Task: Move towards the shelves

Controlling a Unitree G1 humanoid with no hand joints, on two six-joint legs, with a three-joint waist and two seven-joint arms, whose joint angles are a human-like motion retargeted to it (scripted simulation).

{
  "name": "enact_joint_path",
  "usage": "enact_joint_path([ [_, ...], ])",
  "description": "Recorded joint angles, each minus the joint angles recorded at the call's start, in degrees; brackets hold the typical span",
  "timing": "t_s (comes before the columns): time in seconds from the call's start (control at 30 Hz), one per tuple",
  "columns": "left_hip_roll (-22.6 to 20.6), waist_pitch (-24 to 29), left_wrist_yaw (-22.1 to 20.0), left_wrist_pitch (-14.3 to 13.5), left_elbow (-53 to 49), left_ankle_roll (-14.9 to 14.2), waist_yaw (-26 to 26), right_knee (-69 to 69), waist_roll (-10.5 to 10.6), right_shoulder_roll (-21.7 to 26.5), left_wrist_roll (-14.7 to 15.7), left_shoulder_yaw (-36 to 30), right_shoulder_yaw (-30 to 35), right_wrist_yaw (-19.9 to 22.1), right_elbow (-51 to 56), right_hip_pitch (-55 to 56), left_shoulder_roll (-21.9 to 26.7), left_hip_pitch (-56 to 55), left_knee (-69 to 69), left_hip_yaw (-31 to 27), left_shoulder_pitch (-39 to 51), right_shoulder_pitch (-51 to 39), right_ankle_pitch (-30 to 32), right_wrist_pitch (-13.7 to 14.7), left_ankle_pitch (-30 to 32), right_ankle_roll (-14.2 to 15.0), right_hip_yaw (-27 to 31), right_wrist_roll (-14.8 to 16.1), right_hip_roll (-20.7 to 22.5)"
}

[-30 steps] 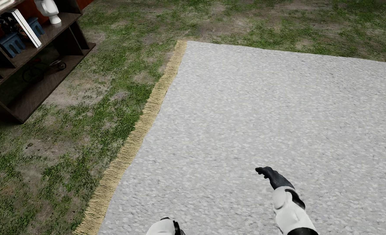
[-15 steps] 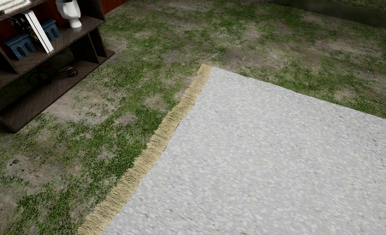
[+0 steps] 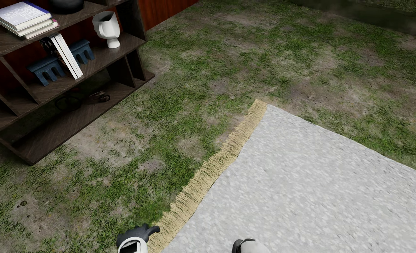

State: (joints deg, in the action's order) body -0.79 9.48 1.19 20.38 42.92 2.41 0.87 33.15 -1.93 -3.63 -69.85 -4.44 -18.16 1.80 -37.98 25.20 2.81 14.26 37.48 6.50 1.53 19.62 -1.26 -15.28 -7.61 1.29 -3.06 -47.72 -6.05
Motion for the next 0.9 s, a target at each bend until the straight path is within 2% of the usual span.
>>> enact_joint_path([
  [0.07,6.0,0.5,4.6,3.7,6.7,-3.6,-0.2,3.5,2.0,-0.3,-2.5,0.5,0.3,2.4,-1.4,-3.7,-0.1,-10.3,21.9,-0.5,-1.6,-2.2,-6.6,-0.2,11.6,0.0,-4.9,1.5,-1.1],
  [0.1,8.2,0.8,5.0,4.3,7.3,-6.1,-0.6,3.3,3.0,1.0,-3.0,1.3,1.8,1.8,-3.1,-6.3,-0.5,-15.9,30.0,-0.8,-3.2,-4.3,-8.7,-0.8,13.2,0.2,-6.8,0.8,-1.8],
  [0.17,9.8,1.1,1.9,2.9,4.0,-3.2,-1.8,1.2,4.3,5.4,-1.5,4.1,7.3,-2.1,-7.4,-12.2,-1.5,-26.8,39.0,-0.3,-8.2,-9.7,-11.6,-1.7,7.9,0.6,-10.2,-3.2,-2.9],
  [0.2,11.0,1.3,0.0,1.3,1.1,-4.0,-2.4,-0.1,4.7,8.2,0.5,6.2,10.7,-4.2,-9.5,-15.1,-1.7,-31.3,40.0,1.0,-11.6,-12.4,-12.9,-0.9,7.7,0.9,-11.5,-6.4,-3.0],
  [0.23,12.3,1.4,-0.7,0.1,-1.5,-3.4,-3.2,-1.5,5.0,10.3,2.6,8.1,13.5,-4.8,-10.7,-17.9,-2.4,-35.3,38.5,2.7,-14.7,-15.4,-14.1,-0.6,8.1,1.2,-12.9,-8.7,-2.9],
  [0.27,13.4,1.4,-1.0,-0.4,-3.6,-3.3,-3.9,-3.0,5.2,11.9,4.6,9.9,15.3,-4.6,-10.9,-20.7,-3.2,-38.7,34.5,4.6,-16.9,-18.1,-15.2,-0.2,7.7,1.5,-14.2,-9.9,-2.6],
  [0.3,14.1,1.5,-1.1,-0.3,-4.6,-2.8,-4.5,-4.4,5.4,13.3,5.9,11.1,15.9,-3.5,-10.2,-23.4,-3.5,-41.1,28.0,6.8,-18.6,-20.2,-16.4,0.6,7.6,1.9,-15.6,-9.7,-2.3],
  [0.33,14.1,1.6,-0.5,-0.1,-4.0,-2.0,-4.9,-6.0,5.4,14.9,6.9,12.1,15.3,-2.2,-8.6,-25.9,-3.8,-42.6,18.9,9.2,-19.0,-21.9,-17.5,1.5,8.0,2.4,-17.0,-8.3,-1.9],
  [0.37,13.1,1.6,0.5,0.6,-2.7,-3.5,-5.3,-7.6,5.5,15.7,6.9,12.4,13.6,-0.3,-6.6,-28.4,-3.8,-42.9,6.9,11.5,-19.0,-23.1,-18.3,2.2,8.9,2.8,-18.5,-5.9,-1.5],
  [0.4,10.9,1.6,1.8,1.3,-1.3,-3.5,-5.5,-9.2,5.5,15.9,6.1,12.2,11.3,1.4,-4.7,-30.7,-3.8,-41.9,-8.1,13.2,-18.9,-24.0,-19.1,2.2,9.7,3.3,-19.9,-2.7,-0.9],
  [0.43,8.1,1.5,3.2,1.5,0.1,-6.7,-5.6,-11.5,5.4,15.9,4.2,11.3,9.9,3.3,-3.1,-33.1,-3.6,-41.0,-22.6,13.0,-18.9,-24.8,-19.5,2.5,9.4,3.7,-21.2,-0.1,0.0],
  [0.47,5.9,1.4,4.4,1.1,1.1,-6.9,-5.6,-13.6,5.2,16.0,1.8,10.1,9.5,4.8,-2.0,-35.9,-3.2,-41.3,-31.2,12.7,-19.1,-25.4,-19.9,2.5,6.1,4.3,-22.4,1.3,1.0],
  [0.5,5.0,1.2,5.5,0.4,1.7,-9.7,-5.4,-14.9,5.0,15.8,-0.1,9.5,9.0,5.4,-1.3,-38.6,-2.9,-42.3,-31.1,15.1,-19.1,-25.4,-20.4,2.4,5.3,4.9,-24.1,2.8,2.0],
  [0.53,4.5,1.1,6.0,0.0,2.1,-6.9,-5.2,-14.9,4.7,15.6,-1.8,9.3,8.8,6.0,-0.6,-41.1,-2.7,-42.4,-27.3,17.3,-18.9,-24.8,-20.9,2.7,8.2,5.8,-25.5,3.5,2.8],
  [0.57,4.8,1.0,6.0,0.0,1.7,-2.6,-5.5,-13.8,4.3,15.1,-2.8,10.1,9.4,6.2,-0.5,-42.9,-2.9,-42.8,-20.5,17.9,-19.0,-24.0,-20.4,2.5,7.6,6.5,-25.6,3.1,3.0],
  [0.6,4.7,0.8,5.5,0.2,0.8,4.2,-6.2,-12.2,3.7,14.7,-2.6,11.8,11.0,5.6,-1.1,-45.0,-4.0,-42.3,-17.0,17.6,-19.5,-23.1,-18.0,2.2,7.5,7.4,-25.0,1.9,2.3],
  [0.63,4.8,0.5,4.0,0.5,-0.6,9.4,-6.9,-8.6,2.9,14.4,-1.4,14.2,12.7,4.5,-1.9,-46.1,-5.6,-40.4,-15.0,18.4,-20.3,-22.0,-14.5,2.3,11.2,6.9,-23.8,0.3,0.8],
  [0.67,4.6,0.4,2.1,0.6,-1.3,11.6,-7.4,-1.8,2.0,14.0,0.3,16.4,13.7,3.4,-2.8,-44.9,-7.2,-39.6,-11.9,18.7,-20.5,-20.7,-8.6,1.5,10.8,5.5,-21.9,-1.2,-1.5],
  [0.7,3.6,0.3,0.3,0.8,-0.7,11.5,-7.5,7.7,0.7,13.2,1.5,17.7,13.8,2.1,-3.6,-42.5,-8.3,-38.1,-9.3,19.2,-19.8,-19.0,-3.5,0.5,8.2,2.1,-20.9,-1.9,-5.0],
  [0.73,1.9,0.3,-0.8,1.6,0.8,10.7,-7.1,18.5,-0.6,11.8,1.2,17.7,13.1,0.5,-4.0,-38.0,-8.5,-36.0,-8.4,18.8,-18.1,-17.1,2.6,-0.5,5.8,-0.8,-17.9,-2.0,-7.7],
  [0.77,-0.3,0.3,-2.4,1.6,2.6,10.3,-6.2,28.3,-1.7,10.4,-0.5,16.2,12.2,-1.3,-4.2,-32.4,-8.1,-33.8,-8.6,17.9,-15.7,-15.4,4.9,-1.1,4.1,-2.7,-14.1,-1.6,-9.5],
  [0.83,-4.8,0.1,-4.5,-0.6,5.5,9.8,-4.3,41.5,-3.0,7.9,-6.0,11.0,10.7,-4.8,-4.1,-19.8,-6.7,-28.0,-12.1,14.4,-9.8,-11.6,-0.7,-1.2,2.3,-2.1,-5.3,-0.9,-7.3],
  [0.87,-6.6,-0.1,-5.0,-2.8,5.8,9.4,-3.4,44.6,-3.1,7.0,-7.6,8.7,10.4,-5.8,-3.6,-14.1,-6.3,-25.1,-14.1,12.1,-6.3,-9.5,-0.9,-1.2,1.6,-2.6,-2.2,-1.2,-6.3],
  [0.9,-8.2,-0.4,-5.2,-4.7,5.1,9.0,-2.6,44.9,-3.1,6.2,-7.8,7.1,10.0,-6.0,-2.9,-9.1,-6.4,-22.5,-15.5,9.5,-2.8,-7.5,-0.1,-1.6,0.7,-1.4,0.1,-1.7,-5.9],
])
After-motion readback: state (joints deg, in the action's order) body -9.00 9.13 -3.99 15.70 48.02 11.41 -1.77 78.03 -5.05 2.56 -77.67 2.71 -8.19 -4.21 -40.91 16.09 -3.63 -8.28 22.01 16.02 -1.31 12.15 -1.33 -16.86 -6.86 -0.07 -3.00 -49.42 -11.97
